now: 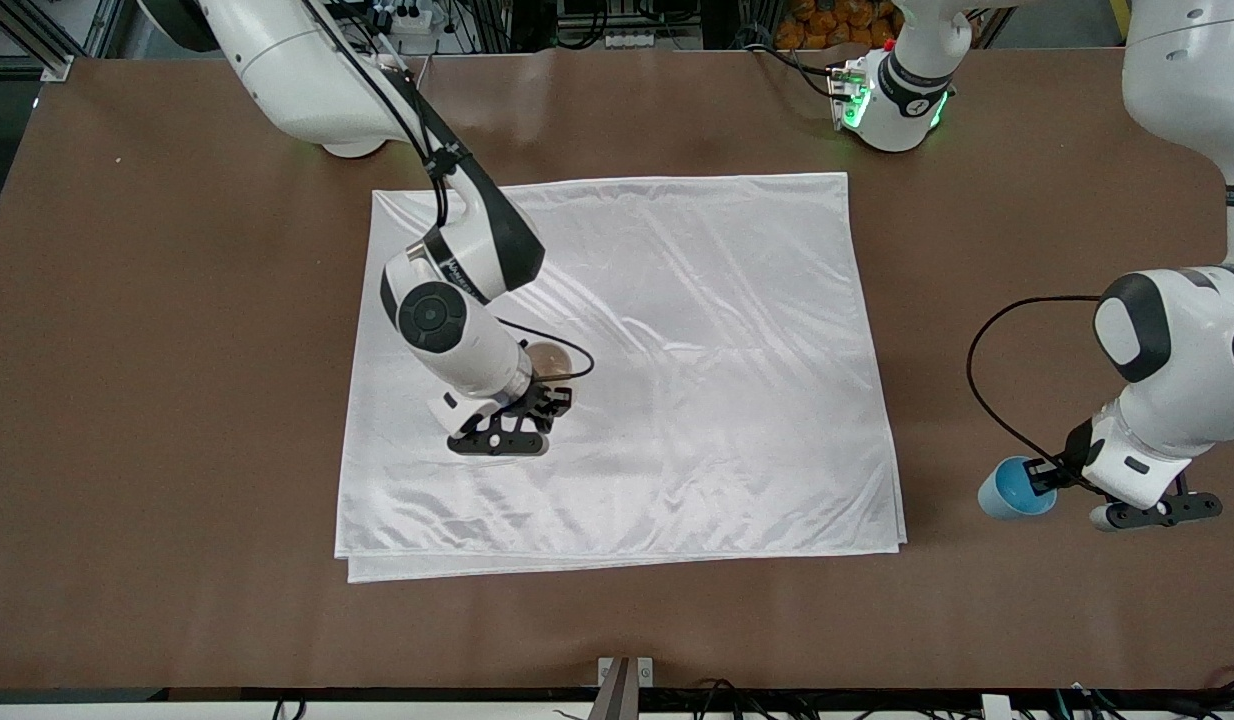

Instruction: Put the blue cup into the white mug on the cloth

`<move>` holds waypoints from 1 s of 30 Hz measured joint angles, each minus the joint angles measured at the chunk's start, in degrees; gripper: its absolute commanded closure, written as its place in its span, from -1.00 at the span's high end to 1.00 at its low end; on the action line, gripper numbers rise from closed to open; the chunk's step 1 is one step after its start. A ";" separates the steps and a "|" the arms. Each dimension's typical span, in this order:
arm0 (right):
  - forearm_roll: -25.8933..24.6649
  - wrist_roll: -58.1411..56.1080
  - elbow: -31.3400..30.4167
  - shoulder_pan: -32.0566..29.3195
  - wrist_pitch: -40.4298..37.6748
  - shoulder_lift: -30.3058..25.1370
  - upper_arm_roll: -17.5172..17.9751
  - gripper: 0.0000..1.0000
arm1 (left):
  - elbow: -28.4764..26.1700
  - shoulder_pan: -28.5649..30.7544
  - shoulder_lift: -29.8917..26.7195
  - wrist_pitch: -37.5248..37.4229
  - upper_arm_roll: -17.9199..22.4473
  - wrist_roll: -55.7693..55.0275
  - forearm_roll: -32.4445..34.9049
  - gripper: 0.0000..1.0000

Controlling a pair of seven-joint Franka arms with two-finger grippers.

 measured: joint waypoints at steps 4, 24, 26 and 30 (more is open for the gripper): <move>0.00 1.16 -0.05 2.08 0.97 0.35 -0.02 -1.00 | 0.00 -0.60 -0.66 -1.06 -0.14 -0.34 0.00 -1.00; 0.00 4.24 -0.21 5.36 6.74 6.06 -0.04 -0.51 | 0.10 -7.77 -4.19 -5.09 -0.35 -9.34 1.82 -1.00; 0.00 4.62 -0.20 5.43 6.91 6.16 -0.04 -0.05 | 0.09 -8.03 -4.18 -5.31 -0.35 -10.31 1.82 -1.00; 0.00 5.45 -0.21 5.43 6.91 6.26 -0.05 0.79 | 0.08 -8.64 -4.18 -5.43 -0.35 -12.23 1.82 -1.00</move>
